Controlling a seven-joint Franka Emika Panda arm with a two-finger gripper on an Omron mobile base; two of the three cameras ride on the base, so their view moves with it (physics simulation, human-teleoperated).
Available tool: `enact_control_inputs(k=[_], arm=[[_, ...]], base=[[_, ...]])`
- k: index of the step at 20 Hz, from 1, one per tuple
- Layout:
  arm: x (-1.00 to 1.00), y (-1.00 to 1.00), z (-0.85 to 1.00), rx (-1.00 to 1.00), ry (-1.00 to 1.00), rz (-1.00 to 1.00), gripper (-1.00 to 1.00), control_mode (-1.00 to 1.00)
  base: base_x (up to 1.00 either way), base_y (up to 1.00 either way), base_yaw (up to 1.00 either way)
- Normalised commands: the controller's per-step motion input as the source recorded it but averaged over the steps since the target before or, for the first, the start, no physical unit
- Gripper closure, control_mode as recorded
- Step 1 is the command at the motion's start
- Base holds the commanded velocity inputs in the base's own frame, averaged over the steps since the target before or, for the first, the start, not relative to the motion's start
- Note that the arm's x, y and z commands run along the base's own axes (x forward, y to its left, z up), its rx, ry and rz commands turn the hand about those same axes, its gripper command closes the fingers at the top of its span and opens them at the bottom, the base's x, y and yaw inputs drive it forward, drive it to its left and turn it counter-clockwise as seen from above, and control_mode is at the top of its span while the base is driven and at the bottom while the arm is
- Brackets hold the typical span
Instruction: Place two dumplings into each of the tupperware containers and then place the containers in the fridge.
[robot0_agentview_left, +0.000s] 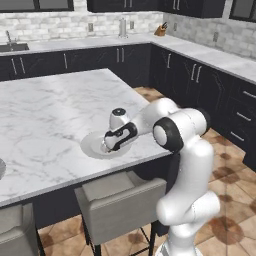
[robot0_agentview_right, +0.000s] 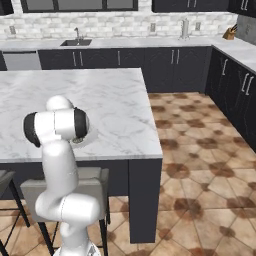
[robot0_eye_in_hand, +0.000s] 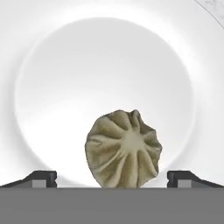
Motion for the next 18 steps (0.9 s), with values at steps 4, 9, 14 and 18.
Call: enact_control_inputs(k=[4,9,14,18], arm=[[0.46,0.03,-0.29,-0.03,0.0,0.0,-1.0,-1.0],[0.12,0.0,-0.42,-0.05,0.0,0.0,-1.0,-1.0],[-0.04,-0.11,-0.65,-0.07,0.08,-0.01,1.0,-1.0],[-0.2,-0.67,-0.86,-0.04,0.21,-0.06,1.0,-1.0]], base=[[0.0,0.0,0.0],[0.0,0.0,0.0],[0.0,0.0,0.0],[0.0,0.0,0.0]])
